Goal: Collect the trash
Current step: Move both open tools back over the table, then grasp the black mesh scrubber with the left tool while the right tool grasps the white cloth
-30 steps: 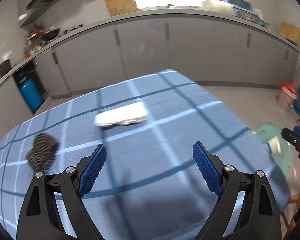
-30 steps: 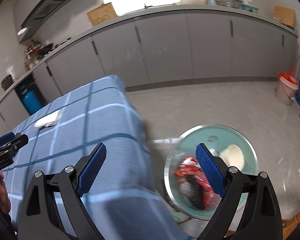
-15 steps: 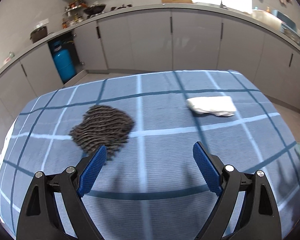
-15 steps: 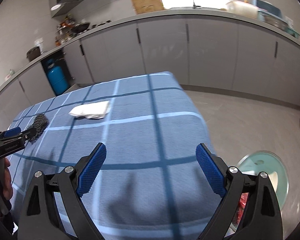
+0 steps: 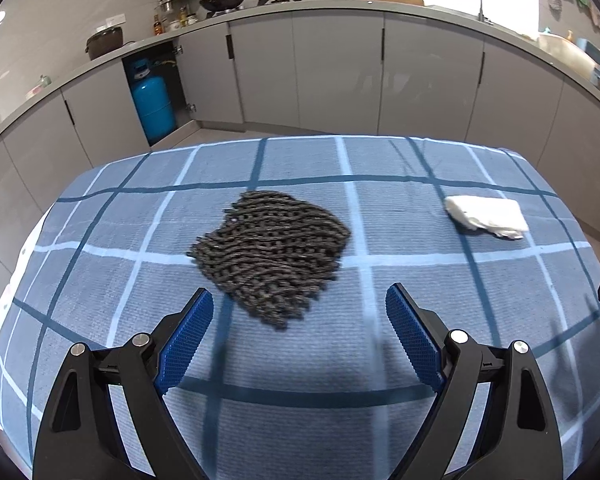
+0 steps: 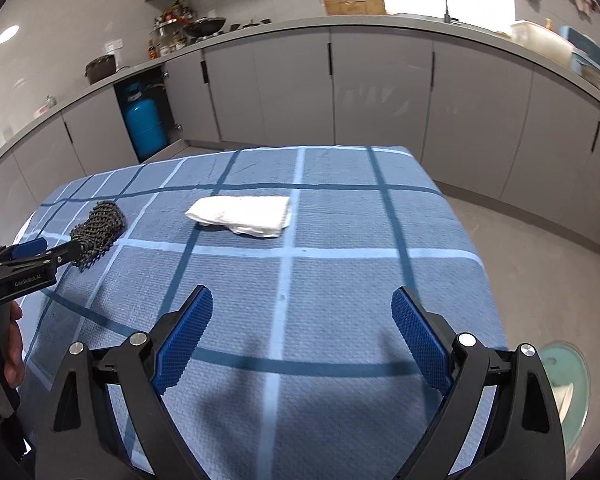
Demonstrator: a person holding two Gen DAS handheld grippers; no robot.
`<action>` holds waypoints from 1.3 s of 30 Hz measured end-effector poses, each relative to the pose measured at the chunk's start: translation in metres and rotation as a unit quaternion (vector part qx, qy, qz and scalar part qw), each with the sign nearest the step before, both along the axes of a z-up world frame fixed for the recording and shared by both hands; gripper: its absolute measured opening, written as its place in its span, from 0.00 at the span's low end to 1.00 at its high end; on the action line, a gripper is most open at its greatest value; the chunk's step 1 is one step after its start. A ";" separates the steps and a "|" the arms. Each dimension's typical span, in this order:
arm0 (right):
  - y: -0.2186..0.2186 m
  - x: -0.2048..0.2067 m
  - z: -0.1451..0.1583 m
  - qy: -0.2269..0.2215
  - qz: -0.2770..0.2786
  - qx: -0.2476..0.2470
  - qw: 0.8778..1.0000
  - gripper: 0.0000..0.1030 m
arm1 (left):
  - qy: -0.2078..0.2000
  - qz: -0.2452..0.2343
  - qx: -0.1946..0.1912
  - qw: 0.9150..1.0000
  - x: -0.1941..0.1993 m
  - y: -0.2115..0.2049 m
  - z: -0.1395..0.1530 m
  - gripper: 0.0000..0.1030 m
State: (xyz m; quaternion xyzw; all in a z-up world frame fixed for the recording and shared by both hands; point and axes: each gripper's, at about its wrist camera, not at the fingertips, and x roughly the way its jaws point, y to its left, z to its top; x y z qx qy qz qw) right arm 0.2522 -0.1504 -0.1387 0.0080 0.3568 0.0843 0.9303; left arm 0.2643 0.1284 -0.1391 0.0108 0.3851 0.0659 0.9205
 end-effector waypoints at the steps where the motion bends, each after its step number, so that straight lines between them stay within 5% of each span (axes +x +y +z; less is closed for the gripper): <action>1: 0.003 0.003 0.000 0.000 0.004 -0.002 1.000 0.88 | -0.001 0.004 0.002 1.000 0.001 0.004 0.000 0.84; 11: 0.039 0.063 -0.003 0.003 0.063 -0.031 0.998 0.88 | -0.007 0.038 0.010 0.999 0.042 0.055 0.003 0.89; 24: 0.075 0.145 -0.037 0.059 0.102 -0.030 0.993 0.87 | 0.032 0.005 0.010 0.999 0.070 0.043 -0.027 0.88; 28: 0.075 0.147 -0.047 0.077 0.101 -0.024 0.992 0.72 | 0.050 -0.010 -0.007 0.999 0.074 0.041 -0.034 0.54; 30: 0.073 0.144 -0.045 0.080 0.105 -0.018 0.991 0.43 | 0.049 -0.021 -0.002 0.999 0.073 0.035 -0.035 0.36; 31: 0.073 0.142 -0.044 0.081 0.106 -0.016 0.991 0.36 | 0.049 -0.028 -0.001 0.998 0.072 0.031 -0.034 0.17; 32: 0.072 0.139 -0.042 0.081 0.104 -0.016 0.991 0.30 | 0.052 -0.035 -0.004 0.998 0.072 0.028 -0.033 0.10; 39: 0.045 0.101 -0.024 0.056 0.073 -0.001 0.996 0.25 | 0.024 -0.071 0.002 0.997 0.055 -0.008 -0.006 0.09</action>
